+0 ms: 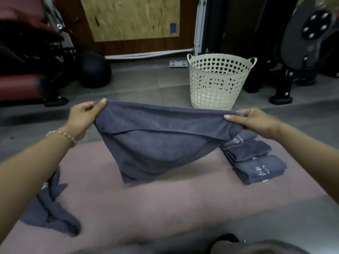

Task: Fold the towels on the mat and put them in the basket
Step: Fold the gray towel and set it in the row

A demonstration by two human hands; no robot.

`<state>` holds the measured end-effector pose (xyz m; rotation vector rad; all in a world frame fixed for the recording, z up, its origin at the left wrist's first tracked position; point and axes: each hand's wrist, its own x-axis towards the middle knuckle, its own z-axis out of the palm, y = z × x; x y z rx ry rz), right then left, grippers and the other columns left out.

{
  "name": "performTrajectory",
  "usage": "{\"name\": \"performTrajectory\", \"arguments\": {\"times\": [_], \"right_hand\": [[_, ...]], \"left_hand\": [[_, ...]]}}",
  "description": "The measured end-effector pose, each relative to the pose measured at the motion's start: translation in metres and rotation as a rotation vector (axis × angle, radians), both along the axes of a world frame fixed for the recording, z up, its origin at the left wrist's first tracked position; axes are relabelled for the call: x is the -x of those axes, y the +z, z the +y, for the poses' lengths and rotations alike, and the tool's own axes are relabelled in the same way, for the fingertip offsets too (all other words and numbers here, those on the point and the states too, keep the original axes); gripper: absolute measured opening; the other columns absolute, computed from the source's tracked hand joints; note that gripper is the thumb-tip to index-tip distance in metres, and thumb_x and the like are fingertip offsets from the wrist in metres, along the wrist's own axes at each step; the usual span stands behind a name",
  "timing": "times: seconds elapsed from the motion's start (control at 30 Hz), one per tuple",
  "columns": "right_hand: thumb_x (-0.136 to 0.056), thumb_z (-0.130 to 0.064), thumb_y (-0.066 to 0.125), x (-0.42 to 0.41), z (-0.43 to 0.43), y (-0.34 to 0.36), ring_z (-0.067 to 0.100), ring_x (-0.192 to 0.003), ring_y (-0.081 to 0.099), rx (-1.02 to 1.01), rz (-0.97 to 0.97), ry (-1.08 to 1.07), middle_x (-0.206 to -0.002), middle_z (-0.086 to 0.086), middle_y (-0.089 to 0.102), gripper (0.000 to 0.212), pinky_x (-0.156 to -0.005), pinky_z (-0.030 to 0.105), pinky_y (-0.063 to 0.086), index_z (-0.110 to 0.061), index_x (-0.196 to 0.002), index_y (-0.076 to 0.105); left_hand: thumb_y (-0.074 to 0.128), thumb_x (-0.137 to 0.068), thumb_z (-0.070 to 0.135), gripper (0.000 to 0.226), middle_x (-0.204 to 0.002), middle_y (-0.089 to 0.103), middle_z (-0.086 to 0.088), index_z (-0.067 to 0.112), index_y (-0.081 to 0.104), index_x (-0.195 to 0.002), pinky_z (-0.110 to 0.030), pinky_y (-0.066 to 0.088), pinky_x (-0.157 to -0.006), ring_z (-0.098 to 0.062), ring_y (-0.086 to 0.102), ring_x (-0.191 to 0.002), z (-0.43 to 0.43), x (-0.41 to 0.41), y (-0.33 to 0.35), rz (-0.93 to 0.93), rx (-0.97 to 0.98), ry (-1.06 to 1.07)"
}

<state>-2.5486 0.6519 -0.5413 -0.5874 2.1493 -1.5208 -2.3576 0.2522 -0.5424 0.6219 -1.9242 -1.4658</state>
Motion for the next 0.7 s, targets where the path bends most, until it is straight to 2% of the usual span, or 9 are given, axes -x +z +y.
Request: {"name": "performTrajectory", "arguments": {"times": [0.07,0.13,0.2,0.27,0.33,0.47,0.53,0.6,0.7], "right_hand": [[-0.036,-0.057,0.088,-0.006,-0.010,0.012,0.009,-0.072,0.070,0.043,-0.006,0.035,-0.085,0.005,0.075,0.071,-0.063,0.017,0.055,-0.009,-0.086,0.073],[-0.031,-0.062,0.087,-0.006,-0.023,0.021,0.011,-0.074,0.069,0.075,-0.001,0.043,-0.081,0.004,0.074,0.077,-0.065,0.019,0.054,-0.010,-0.086,0.074],[-0.055,-0.055,0.083,-0.002,-0.041,0.024,0.010,-0.072,0.065,0.060,0.062,0.000,-0.077,0.001,0.072,0.061,-0.065,0.020,0.051,-0.009,-0.093,0.074],[-0.079,-0.034,0.073,0.008,-0.056,0.015,0.000,-0.054,0.056,0.032,0.137,-0.075,-0.058,-0.009,0.064,0.037,-0.051,0.013,0.045,0.000,-0.095,0.069],[-0.086,-0.024,0.068,0.021,-0.070,-0.007,-0.001,-0.044,0.043,-0.059,0.244,-0.121,-0.053,-0.003,0.055,0.035,-0.042,0.010,0.034,0.011,-0.088,0.063],[-0.086,-0.028,0.068,0.052,-0.099,-0.074,0.006,-0.059,0.048,-0.314,0.356,-0.088,-0.072,0.010,0.054,0.038,-0.054,0.022,0.036,0.009,-0.080,0.062],[-0.085,-0.034,0.068,0.068,-0.113,-0.108,0.020,-0.077,0.058,-0.480,0.402,-0.071,-0.082,0.008,0.064,0.029,-0.065,0.027,0.040,-0.005,-0.086,0.070],[-0.084,-0.037,0.069,0.082,-0.128,-0.139,0.026,-0.088,0.062,-0.586,0.426,-0.096,-0.090,0.007,0.068,0.024,-0.071,0.029,0.043,-0.014,-0.090,0.073],[-0.087,-0.029,0.067,0.109,-0.153,-0.184,0.015,-0.058,0.064,-0.586,0.312,-0.149,-0.075,0.008,0.068,0.018,-0.068,0.032,0.049,-0.012,-0.089,0.071]], "left_hand": [[0.062,-0.089,0.032,0.020,-0.071,0.068,0.009,0.014,0.066,-0.080,-0.011,0.048,-0.060,-0.002,0.058,-0.069,0.006,-0.006,0.008,-0.006,-0.045,-0.060],[0.062,-0.089,0.033,0.021,-0.074,0.071,0.006,0.013,0.067,-0.085,-0.012,0.051,-0.064,-0.003,0.063,-0.071,0.011,-0.006,0.016,-0.008,-0.125,-0.125],[0.063,-0.086,0.037,0.024,-0.079,0.073,0.008,0.014,0.068,-0.089,-0.014,0.054,-0.068,-0.002,0.067,-0.074,0.012,-0.004,0.021,-0.010,-0.236,-0.176],[0.065,-0.083,0.042,0.030,-0.088,0.073,0.004,0.014,0.068,-0.092,-0.018,0.055,-0.072,-0.006,0.068,-0.082,0.004,0.000,0.014,-0.054,-0.288,-0.168],[0.068,-0.081,0.043,0.033,-0.093,0.070,-0.002,0.011,0.068,-0.090,-0.023,0.053,-0.075,-0.013,0.065,-0.084,-0.011,0.008,-0.013,-0.124,-0.245,-0.067],[0.072,-0.082,0.030,0.024,-0.062,0.057,0.004,0.008,0.062,-0.082,-0.016,0.044,-0.054,-0.015,0.047,-0.073,-0.038,0.029,-0.098,-0.236,-0.109,0.148],[0.073,-0.080,0.029,0.021,-0.045,0.055,0.020,0.009,0.068,-0.083,-0.007,0.040,-0.053,-0.006,0.048,-0.064,-0.048,0.039,-0.137,-0.327,-0.037,0.216],[0.072,-0.081,0.032,0.023,-0.043,0.055,0.020,0.009,0.070,-0.075,-0.012,0.042,-0.055,0.002,0.049,-0.052,-0.054,0.054,-0.169,-0.422,-0.011,0.222],[0.066,-0.087,0.021,0.030,-0.033,0.052,0.009,0.008,0.059,-0.062,-0.013,0.041,-0.036,-0.001,0.043,-0.028,-0.060,0.088,-0.207,-0.400,-0.162,0.193]]}}
